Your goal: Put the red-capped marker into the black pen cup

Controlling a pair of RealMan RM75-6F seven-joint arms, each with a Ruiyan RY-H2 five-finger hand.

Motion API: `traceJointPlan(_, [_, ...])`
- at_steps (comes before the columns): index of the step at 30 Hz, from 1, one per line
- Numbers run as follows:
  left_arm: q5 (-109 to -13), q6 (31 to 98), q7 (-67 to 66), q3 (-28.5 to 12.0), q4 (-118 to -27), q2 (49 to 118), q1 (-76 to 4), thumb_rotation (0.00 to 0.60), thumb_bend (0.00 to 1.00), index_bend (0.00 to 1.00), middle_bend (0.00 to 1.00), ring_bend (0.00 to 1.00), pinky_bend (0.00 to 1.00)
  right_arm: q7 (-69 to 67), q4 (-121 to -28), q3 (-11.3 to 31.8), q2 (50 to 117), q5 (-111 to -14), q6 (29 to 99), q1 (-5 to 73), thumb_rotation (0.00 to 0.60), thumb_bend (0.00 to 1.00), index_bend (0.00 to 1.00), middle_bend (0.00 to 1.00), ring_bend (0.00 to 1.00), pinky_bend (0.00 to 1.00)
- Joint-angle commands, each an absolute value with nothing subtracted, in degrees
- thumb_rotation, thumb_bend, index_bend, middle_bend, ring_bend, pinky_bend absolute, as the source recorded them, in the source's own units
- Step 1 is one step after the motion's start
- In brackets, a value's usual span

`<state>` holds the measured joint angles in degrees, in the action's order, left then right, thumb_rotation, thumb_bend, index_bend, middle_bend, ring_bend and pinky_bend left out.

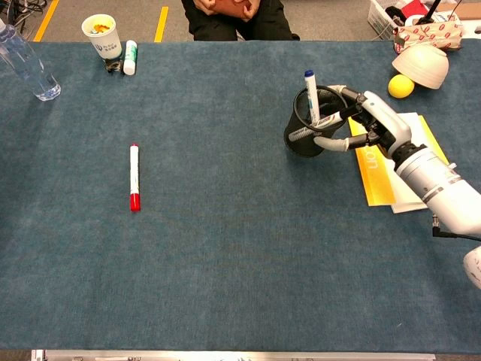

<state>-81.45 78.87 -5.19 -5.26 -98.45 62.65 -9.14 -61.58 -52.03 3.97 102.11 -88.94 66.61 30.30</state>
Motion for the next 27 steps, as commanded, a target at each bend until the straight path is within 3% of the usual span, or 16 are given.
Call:
traceJointPlan(1, [-83.4,75.7,-3.4,-4.5,-96.4,62.1,-11.3,0.600,0.29,0.23,0.12,0.05,0.00,-60.5,-59.5,4.4,95.4,-88.6,67.6,29.6,0.600,0.40,0.43,0.41,0.28,0.20])
traceJointPlan(15, [-97.6,68.0,12.7,-0.5,-78.3,67.3,-21.9,0.600,0.29,0.35,0.15,0.05,0.00,-59.7,-81.5,4.1,74.5,-87.4,70.6,25.1,0.600,0.40,0.43,0.41,0.28,0.20])
traceJointPlan(27, [-108.2,68.9,21.2,4.3,-64.0,75.4,-29.9,0.600,0.29,0.37,0.16,0.05,0.00,-61.1,-88.0,4.2,67.5,-87.9,74.0,22.0,0.600,0.40,0.43,0.41,0.28,0.20])
